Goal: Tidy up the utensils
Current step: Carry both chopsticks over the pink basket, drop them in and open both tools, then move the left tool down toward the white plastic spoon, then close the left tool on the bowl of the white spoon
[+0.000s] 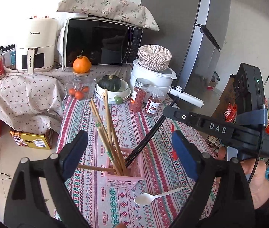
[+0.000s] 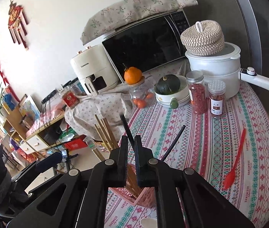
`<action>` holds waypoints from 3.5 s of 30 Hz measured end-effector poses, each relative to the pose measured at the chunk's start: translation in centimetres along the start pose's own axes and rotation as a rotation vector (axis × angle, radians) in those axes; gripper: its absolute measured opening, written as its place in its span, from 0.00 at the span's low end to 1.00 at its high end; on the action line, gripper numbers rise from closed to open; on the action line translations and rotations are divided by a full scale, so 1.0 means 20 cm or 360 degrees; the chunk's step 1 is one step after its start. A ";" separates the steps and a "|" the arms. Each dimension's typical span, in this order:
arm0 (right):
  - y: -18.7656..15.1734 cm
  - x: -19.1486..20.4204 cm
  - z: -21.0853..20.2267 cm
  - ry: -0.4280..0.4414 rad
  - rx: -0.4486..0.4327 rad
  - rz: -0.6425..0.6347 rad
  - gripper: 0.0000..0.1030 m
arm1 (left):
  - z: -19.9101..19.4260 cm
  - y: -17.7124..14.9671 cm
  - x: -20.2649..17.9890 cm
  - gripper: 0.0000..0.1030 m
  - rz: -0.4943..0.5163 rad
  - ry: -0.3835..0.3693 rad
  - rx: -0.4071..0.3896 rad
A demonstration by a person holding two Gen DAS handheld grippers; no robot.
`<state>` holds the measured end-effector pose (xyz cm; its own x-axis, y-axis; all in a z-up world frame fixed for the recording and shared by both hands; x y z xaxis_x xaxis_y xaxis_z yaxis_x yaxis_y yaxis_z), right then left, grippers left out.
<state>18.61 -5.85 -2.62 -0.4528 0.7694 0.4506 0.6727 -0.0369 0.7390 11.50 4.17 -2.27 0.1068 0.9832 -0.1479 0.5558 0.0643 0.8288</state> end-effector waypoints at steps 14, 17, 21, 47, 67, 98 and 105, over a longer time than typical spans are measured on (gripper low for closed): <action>0.00 -0.24 -0.38 -0.0146 -0.0091 0.0000 0.50 | 0.04 -0.18 -0.27 0.89 0.0226 -0.0132 0.0271; -0.05 -0.39 -0.40 -0.0259 -0.0015 0.0019 0.52 | 0.09 -0.30 -0.35 0.89 0.0241 -0.0196 0.0416; -0.16 -0.59 -0.39 -0.0398 0.0130 0.0063 0.52 | 0.13 -0.47 -0.42 0.89 0.0196 -0.0275 0.0591; -0.47 -0.98 -0.22 -0.0683 0.0586 0.0249 0.52 | 0.49 -0.93 -0.20 0.06 -0.0390 -0.0146 0.0856; -0.49 -1.24 0.03 -0.0735 0.0668 0.0559 0.52 | 0.32 -0.72 -0.31 0.55 -0.0039 -0.0192 0.0700; -0.55 -1.19 -0.04 -0.0672 0.0678 0.0441 0.00 | 0.57 -0.77 -0.31 0.01 -0.0090 -0.0190 0.0644; -0.50 -1.22 -0.19 -0.0612 0.0607 0.0522 0.00 | 0.49 -0.72 -0.31 0.02 -0.0044 -0.0214 0.0601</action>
<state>20.69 -26.59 -19.20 0.0071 0.9334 0.3588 0.9341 -0.1343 0.3309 10.90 -4.60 -18.64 0.1808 0.9492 -0.2575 0.8213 -0.0017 0.5705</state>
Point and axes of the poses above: each gripper's, at about its wrist camera, not at the fingertips, and z roughly the way its jaws point, x to its left, y to its top, the point moved 10 cm from there along z, roughly the way its jaws point, and after that the axes turned 5 degrees about z, right-handed, at the moved point
